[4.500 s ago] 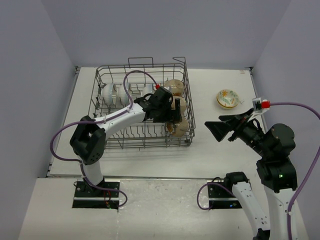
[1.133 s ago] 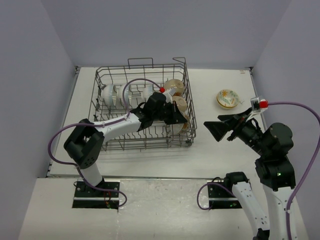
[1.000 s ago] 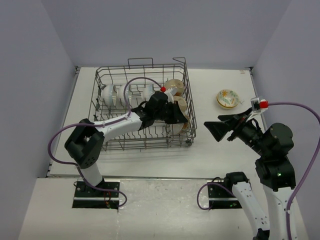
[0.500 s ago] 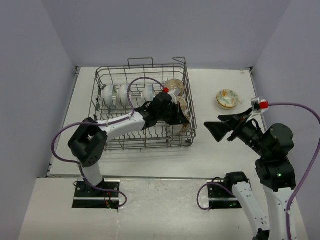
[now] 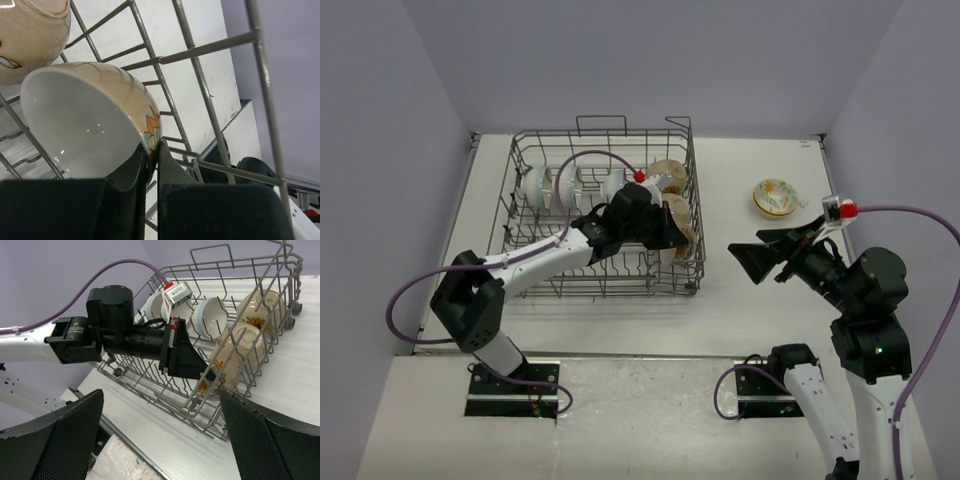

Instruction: Unload the bowls from the dish rack

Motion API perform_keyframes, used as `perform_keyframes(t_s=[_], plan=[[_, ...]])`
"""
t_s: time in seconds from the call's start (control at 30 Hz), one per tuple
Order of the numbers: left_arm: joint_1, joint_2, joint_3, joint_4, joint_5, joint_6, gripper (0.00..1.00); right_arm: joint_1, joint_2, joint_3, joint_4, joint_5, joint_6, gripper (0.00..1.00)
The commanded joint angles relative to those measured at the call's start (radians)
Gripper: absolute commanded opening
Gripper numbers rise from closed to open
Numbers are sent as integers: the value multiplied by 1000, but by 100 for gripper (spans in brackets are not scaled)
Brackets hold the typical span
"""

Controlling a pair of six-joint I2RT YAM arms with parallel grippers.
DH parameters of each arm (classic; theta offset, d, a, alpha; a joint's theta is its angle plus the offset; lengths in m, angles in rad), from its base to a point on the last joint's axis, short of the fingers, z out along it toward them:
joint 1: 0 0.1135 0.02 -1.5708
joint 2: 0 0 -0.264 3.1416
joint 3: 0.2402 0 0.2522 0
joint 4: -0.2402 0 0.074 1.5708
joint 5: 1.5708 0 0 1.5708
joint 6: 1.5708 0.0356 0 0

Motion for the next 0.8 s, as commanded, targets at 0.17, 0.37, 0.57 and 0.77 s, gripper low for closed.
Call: perform_keyframes(t_s=[0.17, 0.37, 0.57, 0.77], plan=[[31, -127, -29, 169, -58, 7, 0, 2, -8, 5, 49, -7, -15, 99], [40, -158, -40, 223, -55, -8, 0, 3, -8, 4, 48, 2, -23, 99], [39, -241, 24, 164, -103, 94, 0, 3, 36, 2, 57, 88, -11, 99], [22, -287, 94, 125, -40, 483, 0, 28, 232, 175, -61, 313, -12, 99]])
